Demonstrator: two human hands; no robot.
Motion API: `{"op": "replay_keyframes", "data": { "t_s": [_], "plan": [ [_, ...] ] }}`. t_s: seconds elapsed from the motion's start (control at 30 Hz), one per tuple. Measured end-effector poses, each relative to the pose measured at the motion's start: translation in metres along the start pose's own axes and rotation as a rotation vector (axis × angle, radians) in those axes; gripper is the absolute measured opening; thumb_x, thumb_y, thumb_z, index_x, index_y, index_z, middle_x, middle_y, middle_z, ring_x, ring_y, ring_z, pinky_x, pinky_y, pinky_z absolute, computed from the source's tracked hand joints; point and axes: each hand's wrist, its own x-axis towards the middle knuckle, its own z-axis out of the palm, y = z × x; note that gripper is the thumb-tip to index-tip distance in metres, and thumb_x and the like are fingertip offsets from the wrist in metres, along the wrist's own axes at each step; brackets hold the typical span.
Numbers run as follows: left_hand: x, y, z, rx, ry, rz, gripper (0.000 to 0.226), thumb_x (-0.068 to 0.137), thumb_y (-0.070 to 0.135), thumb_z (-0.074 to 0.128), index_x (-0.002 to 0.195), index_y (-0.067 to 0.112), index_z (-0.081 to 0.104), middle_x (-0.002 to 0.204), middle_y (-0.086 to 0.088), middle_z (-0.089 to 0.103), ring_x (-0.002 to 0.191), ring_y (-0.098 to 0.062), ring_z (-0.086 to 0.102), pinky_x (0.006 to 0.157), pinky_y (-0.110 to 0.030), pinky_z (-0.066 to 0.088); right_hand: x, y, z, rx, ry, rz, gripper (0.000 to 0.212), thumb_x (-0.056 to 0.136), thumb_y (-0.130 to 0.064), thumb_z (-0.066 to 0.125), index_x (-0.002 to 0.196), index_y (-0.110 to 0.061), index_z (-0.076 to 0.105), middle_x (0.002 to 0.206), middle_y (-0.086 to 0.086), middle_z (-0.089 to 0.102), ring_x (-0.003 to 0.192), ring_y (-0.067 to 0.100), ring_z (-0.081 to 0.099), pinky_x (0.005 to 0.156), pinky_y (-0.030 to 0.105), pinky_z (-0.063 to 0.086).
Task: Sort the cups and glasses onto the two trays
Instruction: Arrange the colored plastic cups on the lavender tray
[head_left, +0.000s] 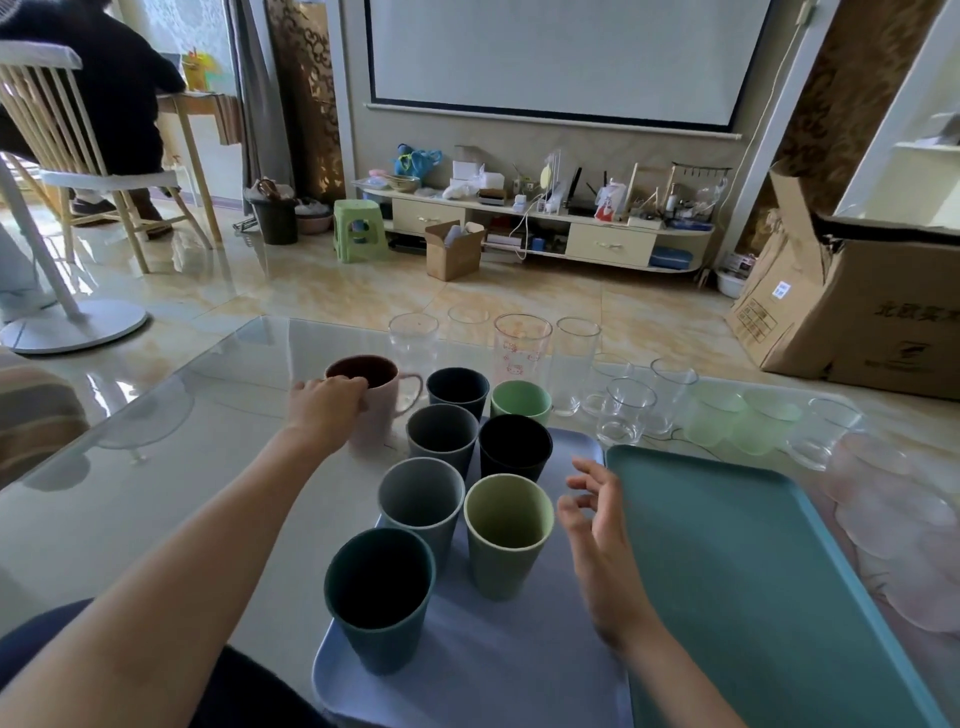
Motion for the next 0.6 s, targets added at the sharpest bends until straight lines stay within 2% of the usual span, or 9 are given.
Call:
{"op": "replay_keyframes", "data": {
  "t_s": [0.1, 0.17, 0.23, 0.3, 0.33, 0.4, 0.47, 0.5, 0.6],
  "plan": [
    [-0.002, -0.005, -0.018, -0.266, 0.104, -0.146, 0.016, 0.09, 0.006, 0.044, 0.103, 0.004, 0.055, 0.105, -0.02, 0.059, 0.099, -0.039, 0.057, 0.086, -0.045, 0.048, 0.006, -0.005, -0.008, -0.016, 0.018, -0.024, 0.04, 0.07, -0.061, 0.043, 0.108, -0.05, 0.039, 0.113, -0.007, 0.048, 0.106, 0.016, 0.049, 0.083, 0.022, 0.041],
    [-0.002, -0.007, -0.032, -0.425, 0.197, -0.15, 0.011, 0.09, 0.003, 0.041, 0.091, 0.001, 0.052, 0.097, -0.023, 0.056, 0.093, -0.041, 0.055, 0.08, -0.049, 0.046, 0.008, -0.014, -0.009, 0.0, 0.03, -0.057, 0.039, 0.07, -0.057, 0.046, 0.108, -0.047, 0.041, 0.111, -0.004, 0.05, 0.104, 0.018, 0.05, 0.085, 0.026, 0.043],
    [-0.007, 0.002, -0.05, -0.431, 0.29, -0.045, 0.013, 0.09, 0.003, 0.043, 0.077, 0.004, 0.044, 0.088, -0.021, 0.055, 0.082, -0.037, 0.054, 0.066, -0.042, 0.04, 0.007, -0.026, -0.008, -0.006, 0.034, -0.096, 0.033, 0.075, -0.051, 0.049, 0.107, -0.046, 0.041, 0.111, -0.004, 0.05, 0.105, 0.016, 0.05, 0.086, 0.029, 0.045],
    [-0.018, 0.019, -0.069, -0.402, 0.368, 0.074, 0.017, 0.091, 0.006, 0.046, 0.075, 0.007, 0.042, 0.086, -0.019, 0.057, 0.076, -0.033, 0.054, 0.062, -0.036, 0.038, 0.005, -0.038, -0.007, -0.014, 0.035, -0.14, 0.027, 0.081, -0.043, 0.05, 0.106, -0.046, 0.041, 0.113, -0.005, 0.049, 0.107, 0.012, 0.051, 0.089, 0.031, 0.046],
    [-0.026, 0.028, -0.079, -0.401, 0.41, 0.133, 0.016, 0.092, 0.007, 0.048, 0.076, 0.007, 0.044, 0.087, -0.017, 0.059, 0.075, -0.032, 0.054, 0.063, -0.036, 0.04, 0.003, -0.044, -0.007, -0.008, 0.037, -0.158, 0.027, 0.082, -0.041, 0.05, 0.106, -0.047, 0.041, 0.114, -0.006, 0.049, 0.107, 0.011, 0.051, 0.089, 0.029, 0.047],
    [-0.046, 0.044, -0.097, -0.435, 0.467, 0.24, 0.012, 0.092, 0.009, 0.051, 0.08, 0.005, 0.048, 0.088, -0.014, 0.06, 0.076, -0.03, 0.054, 0.064, -0.037, 0.043, -0.003, -0.057, -0.011, 0.023, 0.042, -0.176, 0.029, 0.085, -0.039, 0.051, 0.11, -0.049, 0.039, 0.118, -0.011, 0.048, 0.103, 0.002, 0.052, 0.082, 0.018, 0.047],
    [-0.07, 0.058, -0.11, -0.475, 0.471, 0.344, 0.009, 0.091, 0.01, 0.053, 0.084, 0.006, 0.051, 0.09, -0.012, 0.061, 0.079, -0.028, 0.055, 0.067, -0.036, 0.045, -0.01, -0.068, -0.019, 0.045, 0.037, -0.182, 0.036, 0.091, -0.031, 0.053, 0.12, -0.045, 0.037, 0.12, -0.019, 0.046, 0.095, -0.008, 0.053, 0.072, 0.007, 0.046],
    [-0.082, 0.063, -0.116, -0.486, 0.453, 0.391, 0.008, 0.091, 0.011, 0.054, 0.085, 0.006, 0.053, 0.091, -0.011, 0.062, 0.08, -0.027, 0.056, 0.069, -0.037, 0.047, -0.012, -0.074, -0.024, 0.048, 0.039, -0.187, 0.04, 0.093, -0.027, 0.053, 0.124, -0.043, 0.035, 0.122, -0.021, 0.045, 0.094, -0.009, 0.055, 0.071, 0.007, 0.046],
    [-0.12, 0.078, -0.131, -0.51, 0.339, 0.511, 0.007, 0.09, 0.013, 0.056, 0.088, 0.007, 0.057, 0.096, -0.006, 0.063, 0.086, -0.021, 0.058, 0.074, -0.034, 0.05, -0.019, -0.09, -0.039, 0.072, 0.036, -0.202, 0.044, 0.091, -0.034, 0.05, 0.128, -0.047, 0.032, 0.129, -0.017, 0.043, 0.099, 0.008, 0.061, 0.079, 0.022, 0.051]
  ]
}}
